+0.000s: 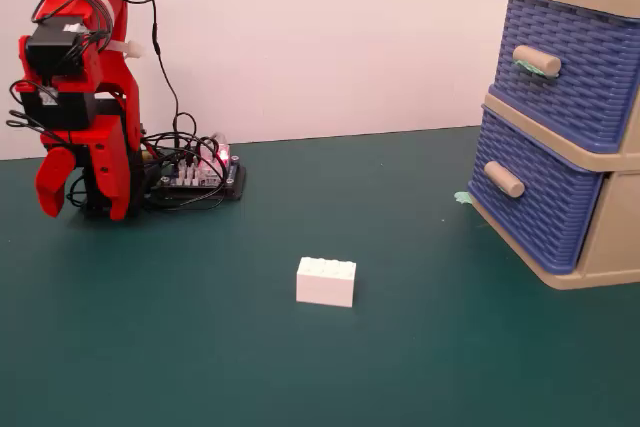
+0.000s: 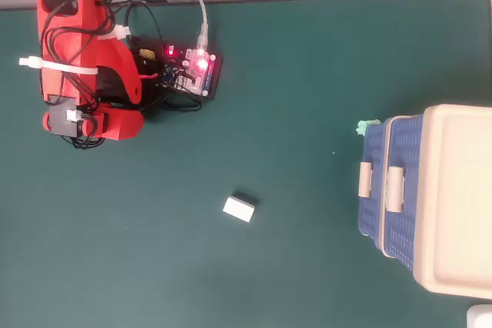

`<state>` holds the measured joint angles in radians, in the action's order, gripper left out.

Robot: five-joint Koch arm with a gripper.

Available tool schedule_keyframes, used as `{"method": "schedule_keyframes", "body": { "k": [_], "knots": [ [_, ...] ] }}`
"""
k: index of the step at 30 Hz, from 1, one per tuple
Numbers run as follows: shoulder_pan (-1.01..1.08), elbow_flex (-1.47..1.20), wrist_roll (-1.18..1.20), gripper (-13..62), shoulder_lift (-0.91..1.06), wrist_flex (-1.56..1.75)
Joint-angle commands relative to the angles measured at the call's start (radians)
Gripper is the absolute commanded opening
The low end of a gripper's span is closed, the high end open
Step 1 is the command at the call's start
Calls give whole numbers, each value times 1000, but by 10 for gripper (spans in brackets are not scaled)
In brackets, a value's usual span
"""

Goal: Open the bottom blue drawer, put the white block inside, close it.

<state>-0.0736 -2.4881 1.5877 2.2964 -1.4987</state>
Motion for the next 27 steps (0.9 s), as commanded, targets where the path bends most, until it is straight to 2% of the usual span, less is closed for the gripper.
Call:
{"method": "schedule_keyframes", "body": {
  "k": [1, 11, 18, 21, 24, 27],
  "knots": [
    [5, -9, 5, 345, 55, -144],
    [3, 25, 6, 342, 55, -150],
    [-57, 505, 25, 338, 54, -308],
    [-233, 695, 184, 338, 40, -305],
    [-584, 870, 571, 339, -54, -209],
    [-940, 877, 877, 340, -141, 0]
  ]
}}
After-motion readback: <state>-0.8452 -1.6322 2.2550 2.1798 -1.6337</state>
